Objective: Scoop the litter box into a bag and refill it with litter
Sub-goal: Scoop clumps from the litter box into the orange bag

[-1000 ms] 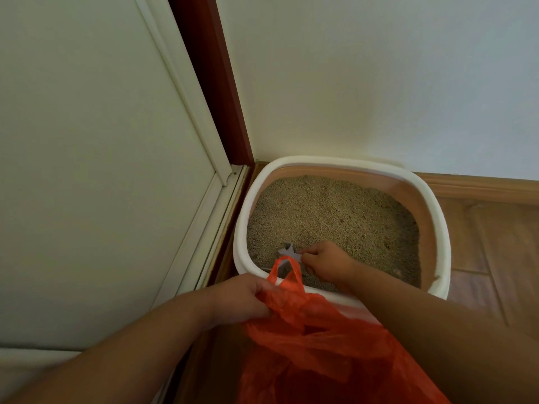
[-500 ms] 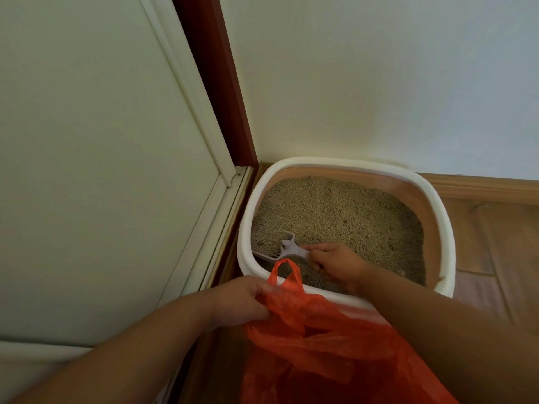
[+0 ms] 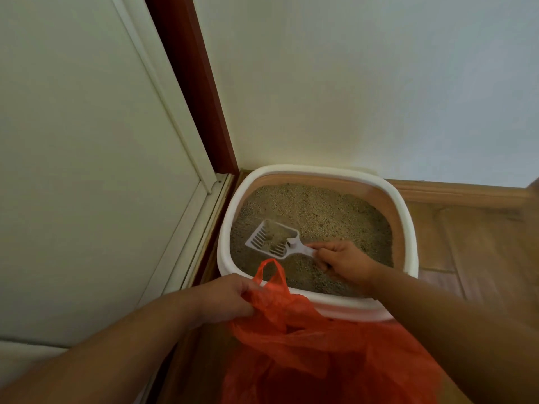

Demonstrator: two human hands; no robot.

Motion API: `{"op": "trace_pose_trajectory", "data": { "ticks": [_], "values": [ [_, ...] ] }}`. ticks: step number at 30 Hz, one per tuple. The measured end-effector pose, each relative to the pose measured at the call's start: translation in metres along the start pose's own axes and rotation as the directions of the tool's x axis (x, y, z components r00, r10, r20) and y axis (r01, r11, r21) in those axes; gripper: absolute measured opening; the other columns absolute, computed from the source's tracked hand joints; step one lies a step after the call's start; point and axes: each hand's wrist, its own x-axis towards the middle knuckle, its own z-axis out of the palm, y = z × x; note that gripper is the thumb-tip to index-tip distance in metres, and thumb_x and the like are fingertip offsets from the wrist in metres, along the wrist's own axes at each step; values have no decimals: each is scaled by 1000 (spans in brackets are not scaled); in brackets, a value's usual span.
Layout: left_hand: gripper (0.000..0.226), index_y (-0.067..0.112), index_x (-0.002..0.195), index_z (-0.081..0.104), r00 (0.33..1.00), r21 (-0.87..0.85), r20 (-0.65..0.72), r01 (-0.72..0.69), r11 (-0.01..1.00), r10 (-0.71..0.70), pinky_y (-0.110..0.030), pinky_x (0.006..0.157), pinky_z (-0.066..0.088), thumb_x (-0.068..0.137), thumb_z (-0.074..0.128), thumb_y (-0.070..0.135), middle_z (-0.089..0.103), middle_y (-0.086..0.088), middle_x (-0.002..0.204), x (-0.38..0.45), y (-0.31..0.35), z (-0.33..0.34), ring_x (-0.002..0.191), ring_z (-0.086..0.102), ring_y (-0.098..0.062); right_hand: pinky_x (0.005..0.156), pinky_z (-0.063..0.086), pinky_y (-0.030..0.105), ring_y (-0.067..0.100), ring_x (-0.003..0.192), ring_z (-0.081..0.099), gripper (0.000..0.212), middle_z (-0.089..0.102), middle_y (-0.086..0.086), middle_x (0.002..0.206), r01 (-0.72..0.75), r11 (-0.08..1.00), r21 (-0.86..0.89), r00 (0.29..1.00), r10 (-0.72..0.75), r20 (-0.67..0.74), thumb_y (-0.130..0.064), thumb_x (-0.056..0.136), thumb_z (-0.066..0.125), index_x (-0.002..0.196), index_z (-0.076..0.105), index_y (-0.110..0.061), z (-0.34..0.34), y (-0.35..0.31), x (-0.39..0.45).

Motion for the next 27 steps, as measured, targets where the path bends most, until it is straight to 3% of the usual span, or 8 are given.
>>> {"op": "trace_pose_trajectory", "data": {
  "ticks": [4,8,15,21,23,27],
  "values": [
    [38,22,107,79,1000,14,0,-13,1000,13,-39,96,59,88,59,-3,79,-4,105,0,8,2,100,75,-21,42,33,21,9,45,38,33,53,1,61,-29,1000,9,998,29,-64,-7,101,50,119,71,-25,-11,-5,-17],
    [38,21,108,79,1000,25,3,-24,999,24,-25,83,60,89,58,-5,80,0,102,0,15,4,95,76,-16,42,32,24,10,46,37,29,53,1,62,-47,999,4,992,47,-116,-8,102,49,116,70,-22,-24,-1,-35],
    [39,14,108,79,998,21,-22,-51,999,51,-39,90,62,86,58,-9,80,-7,102,12,19,8,98,76,-29,42,33,22,11,45,42,17,52,2,62,-109,994,-33,928,89,-361,-13,101,50,101,67,-18,-37,1,-57],
    [38,18,107,80,998,37,7,-63,997,63,-44,95,60,87,59,-7,80,-4,103,16,23,11,99,76,-25,44,28,24,15,45,36,31,45,3,56,-271,959,-85,885,214,-414,-12,100,45,72,57,-13,-42,7,-62],
    [38,17,107,80,998,34,4,-67,997,67,-44,94,60,87,59,-8,80,-4,103,15,24,11,98,76,-25,43,30,24,16,46,39,31,45,4,60,-302,944,-133,879,222,-422,-6,100,42,71,53,-13,-42,10,-58],
    [37,15,110,79,997,30,23,-80,996,80,-41,94,60,89,60,-8,80,-4,105,14,21,9,100,76,-25,49,38,28,17,54,42,25,47,4,68,-321,943,-82,847,247,-472,-12,96,49,72,48,-16,-43,13,-39]
  ]
}}
